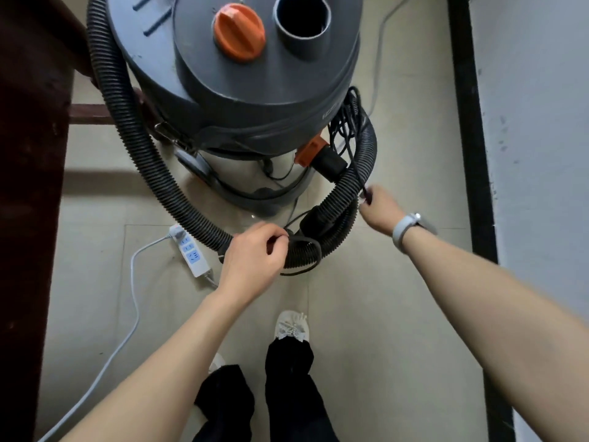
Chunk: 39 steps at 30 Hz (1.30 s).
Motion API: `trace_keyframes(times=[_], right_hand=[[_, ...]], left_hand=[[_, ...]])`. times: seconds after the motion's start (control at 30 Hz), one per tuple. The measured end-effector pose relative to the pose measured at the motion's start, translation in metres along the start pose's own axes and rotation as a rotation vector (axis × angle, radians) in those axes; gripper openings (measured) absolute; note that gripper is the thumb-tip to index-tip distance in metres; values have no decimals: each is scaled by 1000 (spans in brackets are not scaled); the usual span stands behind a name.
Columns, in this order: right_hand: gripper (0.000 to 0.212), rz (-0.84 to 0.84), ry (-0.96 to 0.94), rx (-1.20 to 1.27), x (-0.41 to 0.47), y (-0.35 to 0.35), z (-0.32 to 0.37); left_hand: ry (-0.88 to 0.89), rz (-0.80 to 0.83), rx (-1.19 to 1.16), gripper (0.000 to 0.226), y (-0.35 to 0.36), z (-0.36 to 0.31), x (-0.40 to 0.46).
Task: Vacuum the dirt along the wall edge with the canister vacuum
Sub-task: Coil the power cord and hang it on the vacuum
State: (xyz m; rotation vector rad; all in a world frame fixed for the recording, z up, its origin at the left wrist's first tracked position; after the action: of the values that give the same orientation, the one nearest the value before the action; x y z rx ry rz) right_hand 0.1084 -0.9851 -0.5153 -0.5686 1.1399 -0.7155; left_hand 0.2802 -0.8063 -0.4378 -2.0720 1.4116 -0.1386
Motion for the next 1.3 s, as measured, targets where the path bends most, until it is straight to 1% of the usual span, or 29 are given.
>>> trace_keyframes(times=[0.1, 0.2, 0.27, 0.3, 0.37, 0.4, 0.43, 0.5, 0.53, 0.6, 0.67, 0.7, 0.77, 0.8, 0.87, 0.9, 0.93, 0.97, 1.03, 1.1, 1.13, 1.2, 1.3], right_hand=[[3, 128, 3, 60, -42, 19, -19], [15, 295, 78, 166, -92, 30, -34], [25, 349, 154, 235, -116, 26, -35], [25, 362, 191, 331, -127, 19, -32], [19, 399, 242, 621, -139, 5, -18], [16, 407, 248, 786, -144, -9, -6], [15, 407, 242, 912, -148, -22, 5], [12, 401, 190, 1028, -154, -48, 27], [11, 404, 169, 1057, -157, -58, 37], [14, 420, 154, 1110, -161, -73, 55], [17, 456, 160, 1170, -166, -80, 65], [20, 478, 157, 1191, -168, -82, 68], [24, 503, 143, 1223, -172, -81, 70], [24, 494, 138, 1254, -173, -80, 69], [24, 401, 150, 1338, -174, -71, 60], [27, 328, 164, 1319, -175, -63, 53], [31, 269, 173, 1223, -179, -52, 45], [37, 248, 163, 1068, -186, -40, 38], [52, 304, 52, 718, -201, -12, 33], [66, 400, -125, 438, -212, 15, 40], [68, 425, -205, 336, -215, 25, 48], [60, 440, -327, 220, -216, 37, 64], [37, 412, -440, 133, -212, 42, 81]], left_hand=[[-54, -48, -38, 12, -6, -7, -2], [-125, -55, -65, 15, -13, -11, -15], [-169, -12, -69, 17, -15, -13, -24], [-186, 23, -53, 17, -17, -17, -28], [-214, 127, 5, 15, -15, -19, -37], [-214, 206, 31, 17, -13, -24, -43], [-213, 300, 54, 24, -10, -28, -50], [-192, 470, 86, 49, -1, -39, -61], [-184, 522, 81, 59, 3, -45, -65], [-194, 562, 29, 65, 13, -58, -66], [-214, 538, -9, 64, 21, -64, -63], [-211, 518, 1, 59, 24, -65, -61], [-177, 486, 48, 37, 25, -66, -57], [-161, 471, 57, 27, 24, -67, -56], [-161, 401, 21, 22, 14, -68, -56], [-178, 357, -13, 23, 6, -68, -58], [-210, 313, -62, 26, -3, -66, -59], [-262, 274, -132, 29, -13, -63, -61], [-367, 229, -299, 32, -31, -61, -60], [-379, 278, -370, 32, -43, -67, -53], [-373, 309, -397, 31, -47, -72, -49], [-372, 330, -465, 31, -55, -81, -42], [-412, 316, -530, 31, -65, -83, -41]])
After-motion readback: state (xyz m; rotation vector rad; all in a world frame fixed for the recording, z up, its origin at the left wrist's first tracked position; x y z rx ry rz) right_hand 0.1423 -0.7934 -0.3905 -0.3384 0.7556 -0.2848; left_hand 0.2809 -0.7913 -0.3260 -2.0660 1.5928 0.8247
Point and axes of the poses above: each hand's wrist, its own x-axis towards the middle knuckle, its own y-axis out of the palm, z = x × y, the point moved 4 cm from there along x, towards the middle knuckle, and after that the axes turned 7 degrees about -x, right-handed, at the moved point
